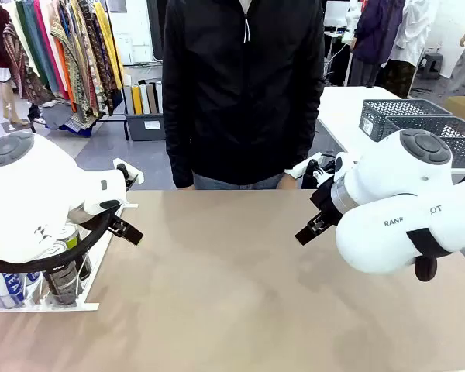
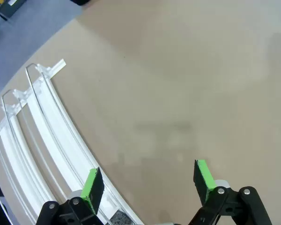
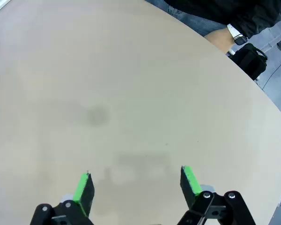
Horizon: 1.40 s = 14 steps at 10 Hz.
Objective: Retrieve and store the cans from the dispenser.
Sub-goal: Pick up one can from the Automatic Can Dispenser and place it in the middle of the table.
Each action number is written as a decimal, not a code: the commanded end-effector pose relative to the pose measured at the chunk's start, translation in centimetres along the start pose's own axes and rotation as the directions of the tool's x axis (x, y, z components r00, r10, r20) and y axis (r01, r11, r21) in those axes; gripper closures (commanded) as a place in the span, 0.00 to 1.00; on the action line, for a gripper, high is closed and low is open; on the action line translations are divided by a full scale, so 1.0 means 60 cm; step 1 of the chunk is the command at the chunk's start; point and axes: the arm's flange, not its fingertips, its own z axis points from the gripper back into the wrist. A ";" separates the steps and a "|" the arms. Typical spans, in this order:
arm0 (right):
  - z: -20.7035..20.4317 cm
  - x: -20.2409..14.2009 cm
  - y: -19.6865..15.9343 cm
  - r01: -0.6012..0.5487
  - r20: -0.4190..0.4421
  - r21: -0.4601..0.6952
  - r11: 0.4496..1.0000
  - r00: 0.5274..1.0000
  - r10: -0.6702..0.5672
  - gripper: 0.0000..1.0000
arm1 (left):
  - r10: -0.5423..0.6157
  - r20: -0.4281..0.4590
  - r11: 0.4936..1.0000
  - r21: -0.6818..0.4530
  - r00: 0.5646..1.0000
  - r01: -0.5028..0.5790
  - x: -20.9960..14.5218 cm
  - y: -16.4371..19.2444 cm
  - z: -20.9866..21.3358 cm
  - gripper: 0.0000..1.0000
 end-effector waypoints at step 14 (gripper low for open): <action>0.000 0.000 0.000 0.000 0.000 0.000 1.000 1.000 0.000 0.00 | 0.000 0.001 1.000 0.000 1.000 0.000 0.000 0.000 0.000 0.00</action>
